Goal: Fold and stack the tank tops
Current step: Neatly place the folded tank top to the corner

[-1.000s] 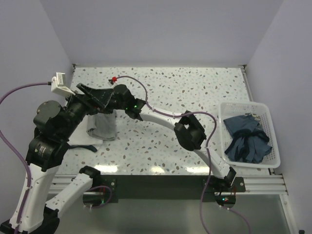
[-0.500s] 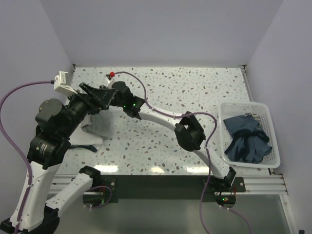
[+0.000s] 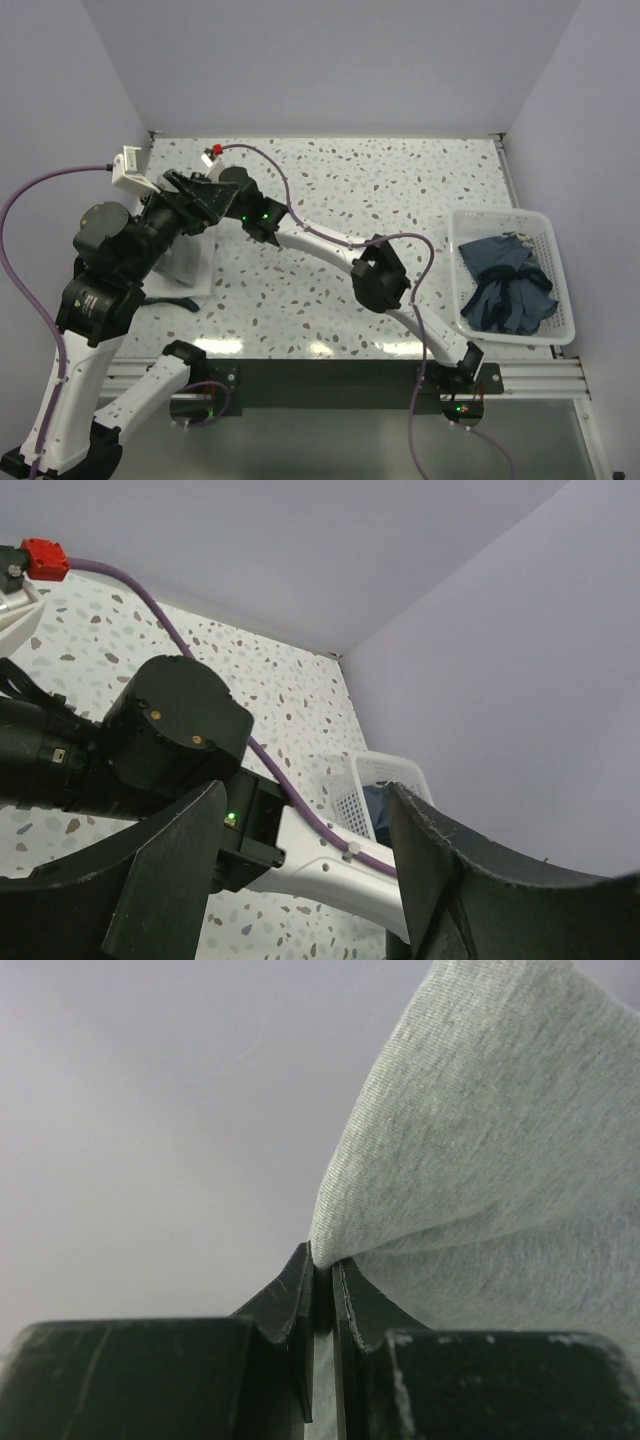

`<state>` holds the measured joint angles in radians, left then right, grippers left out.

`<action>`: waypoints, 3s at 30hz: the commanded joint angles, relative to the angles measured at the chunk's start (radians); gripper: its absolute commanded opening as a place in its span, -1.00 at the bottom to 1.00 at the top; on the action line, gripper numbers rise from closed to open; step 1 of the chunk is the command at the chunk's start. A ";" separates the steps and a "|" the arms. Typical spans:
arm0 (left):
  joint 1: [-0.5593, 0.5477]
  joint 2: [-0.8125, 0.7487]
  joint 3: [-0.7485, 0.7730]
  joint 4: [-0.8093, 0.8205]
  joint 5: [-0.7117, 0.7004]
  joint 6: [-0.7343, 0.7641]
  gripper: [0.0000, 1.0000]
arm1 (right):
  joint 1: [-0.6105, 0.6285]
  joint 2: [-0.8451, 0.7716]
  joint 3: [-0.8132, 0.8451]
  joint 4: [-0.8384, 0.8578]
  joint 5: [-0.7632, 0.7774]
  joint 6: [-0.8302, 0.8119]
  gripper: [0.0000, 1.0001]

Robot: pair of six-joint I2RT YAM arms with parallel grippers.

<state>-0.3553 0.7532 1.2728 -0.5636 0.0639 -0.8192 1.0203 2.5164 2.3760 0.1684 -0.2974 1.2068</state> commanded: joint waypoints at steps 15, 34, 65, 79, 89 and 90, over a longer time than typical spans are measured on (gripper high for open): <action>0.006 0.014 0.011 0.036 0.039 -0.006 0.41 | -0.011 -0.220 -0.291 0.235 0.046 -0.082 -1.00; 0.006 0.017 0.000 0.048 0.050 -0.021 0.40 | -0.071 -0.418 -0.554 0.287 0.012 -0.105 -1.00; 0.006 0.043 -0.023 0.076 0.054 -0.021 0.40 | -0.112 -0.528 -0.736 0.322 -0.057 -0.168 -1.00; 0.006 0.038 -0.029 0.076 0.051 -0.024 0.40 | -0.080 -0.337 -0.536 0.136 -0.192 -0.213 -1.00; 0.006 0.040 -0.024 0.068 0.040 -0.015 0.40 | -0.020 -0.050 -0.155 0.037 -0.232 -0.220 -1.00; 0.006 0.041 -0.023 0.067 0.040 -0.014 0.40 | -0.019 -0.035 -0.117 0.039 -0.233 -0.227 -1.00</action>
<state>-0.3553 0.7948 1.2465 -0.5396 0.0975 -0.8299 0.9997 2.4771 2.1418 0.2001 -0.4942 1.0039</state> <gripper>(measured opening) 0.701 0.089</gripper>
